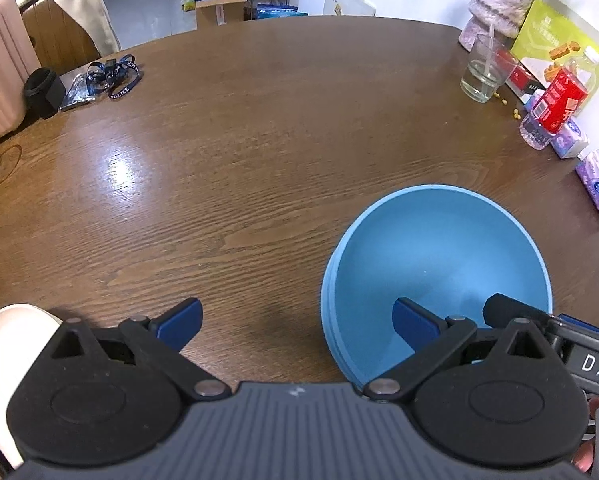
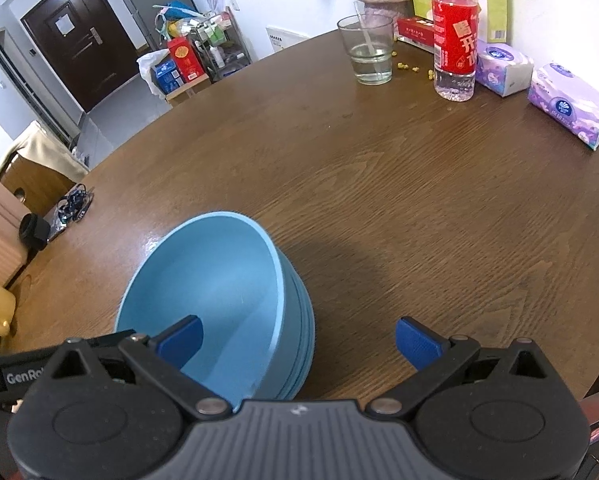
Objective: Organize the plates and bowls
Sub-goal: 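Move both tools to the rim of the three nested blue bowls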
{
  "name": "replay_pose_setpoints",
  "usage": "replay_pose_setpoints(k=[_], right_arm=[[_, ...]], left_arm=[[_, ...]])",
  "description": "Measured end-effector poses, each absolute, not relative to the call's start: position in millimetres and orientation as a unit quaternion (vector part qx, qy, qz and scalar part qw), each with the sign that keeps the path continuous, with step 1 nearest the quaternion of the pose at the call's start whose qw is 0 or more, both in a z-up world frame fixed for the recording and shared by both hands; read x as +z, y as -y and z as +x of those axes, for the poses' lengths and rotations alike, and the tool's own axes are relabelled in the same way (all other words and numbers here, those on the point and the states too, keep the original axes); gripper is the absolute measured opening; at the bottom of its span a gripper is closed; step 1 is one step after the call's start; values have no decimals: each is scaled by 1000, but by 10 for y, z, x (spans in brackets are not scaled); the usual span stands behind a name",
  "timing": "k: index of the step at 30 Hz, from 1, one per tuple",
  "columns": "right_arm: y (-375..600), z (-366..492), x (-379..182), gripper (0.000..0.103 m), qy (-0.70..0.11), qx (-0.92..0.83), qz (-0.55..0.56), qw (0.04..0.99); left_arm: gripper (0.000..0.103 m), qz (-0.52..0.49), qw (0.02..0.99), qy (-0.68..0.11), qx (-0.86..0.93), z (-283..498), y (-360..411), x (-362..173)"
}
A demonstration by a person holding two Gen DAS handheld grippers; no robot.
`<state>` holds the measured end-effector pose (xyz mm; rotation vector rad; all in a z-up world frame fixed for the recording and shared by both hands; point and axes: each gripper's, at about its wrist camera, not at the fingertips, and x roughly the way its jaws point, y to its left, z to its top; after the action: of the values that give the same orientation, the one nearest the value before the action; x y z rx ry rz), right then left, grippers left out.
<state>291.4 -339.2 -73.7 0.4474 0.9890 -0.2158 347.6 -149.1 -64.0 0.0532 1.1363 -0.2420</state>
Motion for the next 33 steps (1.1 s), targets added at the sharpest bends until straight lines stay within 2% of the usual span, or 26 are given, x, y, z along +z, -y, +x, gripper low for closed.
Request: replay_pose_setpoints(k=[15, 22, 25, 29, 33], right_arm=[[3403, 3047, -806, 102, -482, -101, 200, 847], [3398, 3088, -814, 97, -481, -96, 197, 849], [3388, 3108, -830, 89, -484, -95, 199, 847], [3401, 3140, -873, 83, -492, -92, 203, 842], [3401, 3169, -905, 75, -498, -89, 203, 838]], left_arm=[[103, 35, 828, -550, -107, 3565, 1562, -750], [102, 39, 828, -550, -101, 3588, 1584, -772], [101, 39, 829, -550, -98, 3590, 1587, -775], [99, 41, 828, -550, -96, 3598, 1599, -790], [92, 42, 825, -555, -98, 3605, 1622, -818]])
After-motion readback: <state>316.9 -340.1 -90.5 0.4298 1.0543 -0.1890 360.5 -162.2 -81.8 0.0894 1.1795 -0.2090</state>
